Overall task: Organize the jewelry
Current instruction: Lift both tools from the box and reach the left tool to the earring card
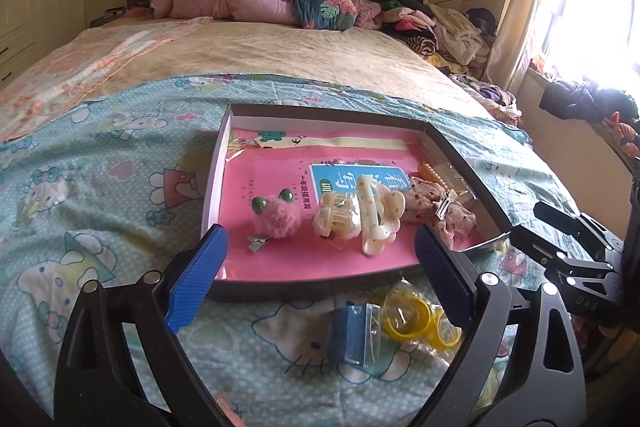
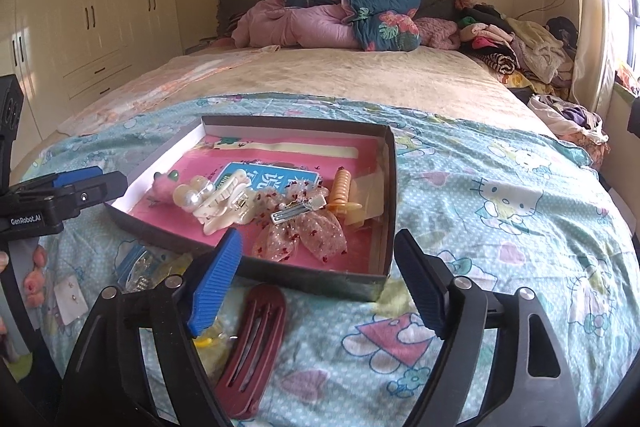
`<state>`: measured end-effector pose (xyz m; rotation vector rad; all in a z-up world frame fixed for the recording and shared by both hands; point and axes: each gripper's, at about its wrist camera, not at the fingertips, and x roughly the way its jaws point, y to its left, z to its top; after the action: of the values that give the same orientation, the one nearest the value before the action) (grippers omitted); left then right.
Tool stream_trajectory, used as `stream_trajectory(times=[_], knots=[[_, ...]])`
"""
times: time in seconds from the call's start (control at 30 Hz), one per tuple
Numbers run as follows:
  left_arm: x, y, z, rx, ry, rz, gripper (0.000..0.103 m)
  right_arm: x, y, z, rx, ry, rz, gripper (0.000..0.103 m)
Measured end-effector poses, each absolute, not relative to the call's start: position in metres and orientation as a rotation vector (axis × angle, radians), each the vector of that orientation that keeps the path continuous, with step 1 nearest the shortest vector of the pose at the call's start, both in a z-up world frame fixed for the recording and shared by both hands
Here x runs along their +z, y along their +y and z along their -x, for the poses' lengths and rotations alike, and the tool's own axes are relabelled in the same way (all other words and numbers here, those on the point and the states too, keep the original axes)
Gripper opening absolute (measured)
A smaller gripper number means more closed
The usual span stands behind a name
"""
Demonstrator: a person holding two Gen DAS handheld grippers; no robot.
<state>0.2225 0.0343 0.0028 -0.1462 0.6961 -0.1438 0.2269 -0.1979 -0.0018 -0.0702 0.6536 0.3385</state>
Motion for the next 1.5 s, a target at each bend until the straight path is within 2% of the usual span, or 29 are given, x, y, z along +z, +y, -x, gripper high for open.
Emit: stream_trajectory(times=[0.13,0.9,1.5], knots=[[0.003,0.04,-0.213,-0.131,0.692,0.146,0.091,0.0,-0.198,-0.219,0.345,0.648,0.07,0.079],[-0.013,0.067,-0.152,-0.072,0.734,0.132,0.091,0.001,-0.156,-0.179,0.464,0.646,0.136,0.08],[-0.036,0.075,-0.131,-0.102,0.854,0.105,0.091,-0.024,-0.119,-0.179,0.53,0.719,0.19,0.08]])
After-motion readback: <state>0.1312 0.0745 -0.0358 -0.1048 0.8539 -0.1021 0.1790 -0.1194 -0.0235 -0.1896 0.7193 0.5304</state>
